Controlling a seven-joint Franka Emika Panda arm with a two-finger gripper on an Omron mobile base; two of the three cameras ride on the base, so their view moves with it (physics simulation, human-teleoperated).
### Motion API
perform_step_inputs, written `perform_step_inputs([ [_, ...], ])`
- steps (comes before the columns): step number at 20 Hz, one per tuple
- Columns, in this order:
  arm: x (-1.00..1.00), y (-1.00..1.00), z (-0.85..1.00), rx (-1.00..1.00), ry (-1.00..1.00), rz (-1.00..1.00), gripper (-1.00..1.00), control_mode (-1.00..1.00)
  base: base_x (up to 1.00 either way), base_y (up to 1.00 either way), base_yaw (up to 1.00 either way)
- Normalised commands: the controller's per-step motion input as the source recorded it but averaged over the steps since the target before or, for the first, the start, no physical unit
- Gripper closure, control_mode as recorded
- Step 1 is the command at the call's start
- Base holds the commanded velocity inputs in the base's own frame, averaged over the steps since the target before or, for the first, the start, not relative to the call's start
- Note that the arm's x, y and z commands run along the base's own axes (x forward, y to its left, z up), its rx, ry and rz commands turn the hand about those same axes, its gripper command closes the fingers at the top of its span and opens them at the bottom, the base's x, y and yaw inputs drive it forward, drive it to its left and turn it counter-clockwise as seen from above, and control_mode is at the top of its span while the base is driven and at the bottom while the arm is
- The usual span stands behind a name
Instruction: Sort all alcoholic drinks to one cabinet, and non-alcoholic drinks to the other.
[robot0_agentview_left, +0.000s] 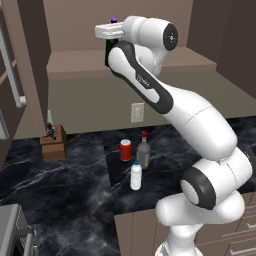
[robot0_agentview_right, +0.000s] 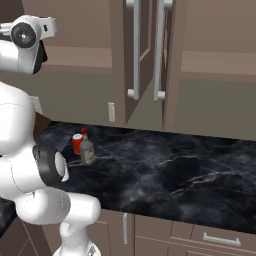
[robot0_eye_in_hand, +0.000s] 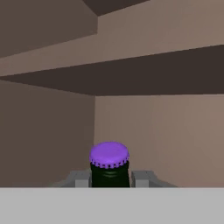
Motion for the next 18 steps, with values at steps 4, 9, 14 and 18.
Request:
perform_step_inputs([
  [4, 0.49, 0.0, 0.0, 0.01, 0.0, -0.04, 1.0, -1.0, 0.0, 0.0, 0.0],
  [9, 0.48, 0.0, 0.0, 0.0, 0.0, -0.05, 1.0, -1.0, 0.0, 0.0, 0.0],
  [14, 0.4, 0.0, -0.01, 0.0, 0.0, -0.06, 1.0, -1.0, 0.0, 0.0, 0.0],
  [18, 0.35, 0.0, -0.11, 0.0, 0.03, -0.08, 1.0, -1.0, 0.0, 0.0, 0.0],
])
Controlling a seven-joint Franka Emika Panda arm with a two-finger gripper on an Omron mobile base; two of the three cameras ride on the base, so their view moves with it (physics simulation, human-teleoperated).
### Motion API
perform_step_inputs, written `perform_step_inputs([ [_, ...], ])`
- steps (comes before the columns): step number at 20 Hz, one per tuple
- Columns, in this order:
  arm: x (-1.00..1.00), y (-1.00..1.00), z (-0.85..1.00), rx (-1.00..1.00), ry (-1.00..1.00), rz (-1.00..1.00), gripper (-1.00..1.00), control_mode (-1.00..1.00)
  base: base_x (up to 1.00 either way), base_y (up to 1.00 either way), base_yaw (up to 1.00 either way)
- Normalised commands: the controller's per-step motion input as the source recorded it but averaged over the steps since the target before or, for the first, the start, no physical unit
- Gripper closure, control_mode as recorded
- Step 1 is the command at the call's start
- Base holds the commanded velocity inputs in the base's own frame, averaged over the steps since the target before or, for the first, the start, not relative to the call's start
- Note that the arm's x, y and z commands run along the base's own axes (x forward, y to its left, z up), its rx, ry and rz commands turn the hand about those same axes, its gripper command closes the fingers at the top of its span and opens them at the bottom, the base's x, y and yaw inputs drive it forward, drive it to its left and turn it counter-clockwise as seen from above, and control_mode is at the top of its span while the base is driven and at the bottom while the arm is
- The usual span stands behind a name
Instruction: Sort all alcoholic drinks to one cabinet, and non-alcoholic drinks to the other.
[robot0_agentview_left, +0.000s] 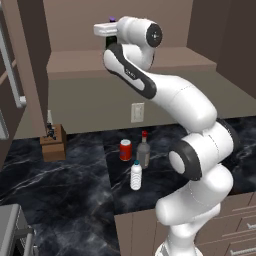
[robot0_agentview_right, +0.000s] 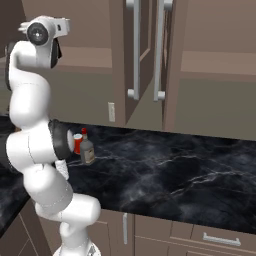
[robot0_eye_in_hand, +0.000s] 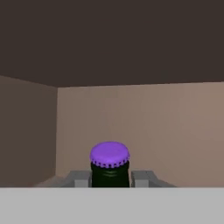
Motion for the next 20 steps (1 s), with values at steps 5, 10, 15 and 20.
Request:
perform_step_inputs([
  [5, 0.31, 0.0, -0.18, 0.0, 0.07, -0.08, 1.0, -1.0, 0.0, 0.0, 0.0],
  [10, 0.16, 0.0, -0.24, 0.0, 0.08, -0.08, 1.0, -1.0, 0.0, 0.0, 0.0],
  [15, 0.0, 0.0, -0.15, 0.0, 0.03, -0.07, -1.0, -1.0, 0.0, 0.0, 0.0],
  [20, -0.11, -0.05, 0.0, 0.0, 0.0, -0.07, -1.0, -1.0, 0.0, 0.0, 0.0],
])
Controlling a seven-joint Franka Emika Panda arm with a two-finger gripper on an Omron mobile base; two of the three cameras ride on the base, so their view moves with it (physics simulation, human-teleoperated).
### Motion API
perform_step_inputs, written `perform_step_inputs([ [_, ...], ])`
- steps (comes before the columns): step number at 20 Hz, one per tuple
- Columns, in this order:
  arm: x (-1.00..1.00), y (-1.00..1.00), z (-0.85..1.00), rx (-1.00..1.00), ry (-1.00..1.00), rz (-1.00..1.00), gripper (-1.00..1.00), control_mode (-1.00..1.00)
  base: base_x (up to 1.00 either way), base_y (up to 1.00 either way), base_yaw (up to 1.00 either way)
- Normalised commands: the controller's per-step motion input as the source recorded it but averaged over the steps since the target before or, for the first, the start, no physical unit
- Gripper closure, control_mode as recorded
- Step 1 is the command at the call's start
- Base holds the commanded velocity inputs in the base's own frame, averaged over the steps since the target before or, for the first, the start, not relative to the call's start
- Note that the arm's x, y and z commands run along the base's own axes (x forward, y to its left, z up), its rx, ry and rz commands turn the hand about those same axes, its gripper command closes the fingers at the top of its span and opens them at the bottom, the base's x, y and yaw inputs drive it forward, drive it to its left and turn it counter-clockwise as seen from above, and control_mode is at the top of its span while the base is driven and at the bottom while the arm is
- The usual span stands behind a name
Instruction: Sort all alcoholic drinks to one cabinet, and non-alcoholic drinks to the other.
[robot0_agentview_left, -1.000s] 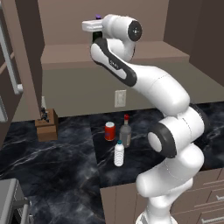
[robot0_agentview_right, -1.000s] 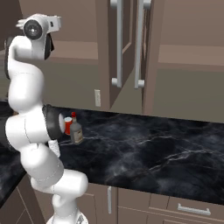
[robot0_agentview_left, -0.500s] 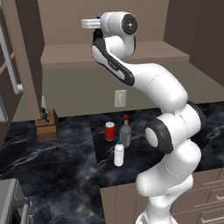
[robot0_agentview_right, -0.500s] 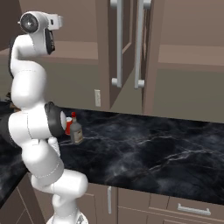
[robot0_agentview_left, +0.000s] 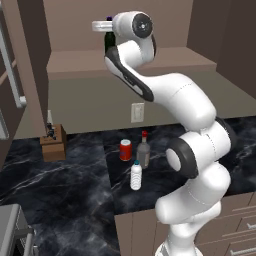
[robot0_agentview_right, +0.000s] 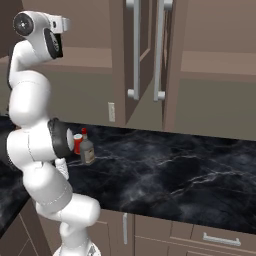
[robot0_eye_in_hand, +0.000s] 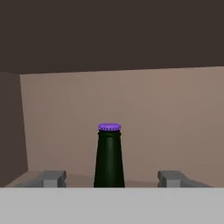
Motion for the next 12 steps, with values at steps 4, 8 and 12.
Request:
perform_step_inputs([
  [4, -0.2, -0.08, 0.0, 0.0, 0.0, -0.08, -1.0, -1.0, 0.0, 0.0, 0.0],
  [8, -0.53, -0.19, 0.0, 0.0, 0.0, -0.07, -1.0, -1.0, 0.0, 0.0, 0.0],
  [12, -0.86, -0.34, 0.0, 0.0, 0.0, -0.06, -1.0, -1.0, 0.0, 0.0, 0.0],
])
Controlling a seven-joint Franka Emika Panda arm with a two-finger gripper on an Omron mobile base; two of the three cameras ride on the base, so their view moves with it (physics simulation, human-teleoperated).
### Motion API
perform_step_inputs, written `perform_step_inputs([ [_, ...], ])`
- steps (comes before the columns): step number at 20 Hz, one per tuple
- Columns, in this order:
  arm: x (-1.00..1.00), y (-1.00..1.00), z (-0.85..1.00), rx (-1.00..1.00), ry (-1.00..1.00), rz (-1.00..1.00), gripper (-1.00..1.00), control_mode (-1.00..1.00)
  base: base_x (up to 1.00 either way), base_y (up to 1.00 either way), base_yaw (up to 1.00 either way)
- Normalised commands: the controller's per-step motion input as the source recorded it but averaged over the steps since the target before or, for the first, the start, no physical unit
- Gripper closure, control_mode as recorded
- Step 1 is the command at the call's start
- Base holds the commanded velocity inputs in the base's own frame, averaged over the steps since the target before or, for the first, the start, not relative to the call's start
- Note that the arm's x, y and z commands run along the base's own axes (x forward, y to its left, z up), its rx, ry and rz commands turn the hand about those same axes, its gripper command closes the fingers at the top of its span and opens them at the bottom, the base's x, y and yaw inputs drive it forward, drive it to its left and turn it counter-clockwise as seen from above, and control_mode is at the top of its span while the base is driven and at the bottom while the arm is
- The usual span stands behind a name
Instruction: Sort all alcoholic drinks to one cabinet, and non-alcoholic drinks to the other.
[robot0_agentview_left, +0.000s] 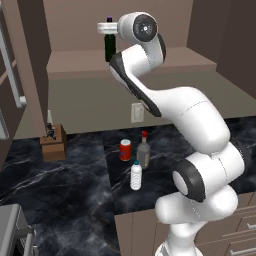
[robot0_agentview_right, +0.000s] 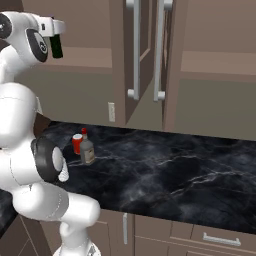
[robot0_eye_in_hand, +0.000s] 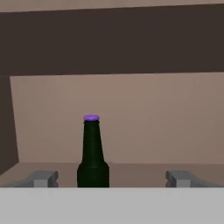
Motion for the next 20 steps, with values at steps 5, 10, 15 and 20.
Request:
perform_step_inputs([
  [5, -0.96, -0.43, 0.0, 0.0, 0.0, -0.05, -1.0, -1.0, 0.0, 0.0, 0.0],
  [10, -0.99, -0.26, 0.0, 0.01, 0.0, -0.01, -1.0, -1.0, 0.0, 0.0, 0.0],
  [15, -1.0, -0.12, 0.03, 0.02, 0.0, 0.0, -1.0, -1.0, 0.0, 0.0, 0.0],
  [20, -0.85, -0.11, 0.0, 0.04, 0.0, 0.01, -1.0, -1.0, 0.0, 0.0, 0.0],
])
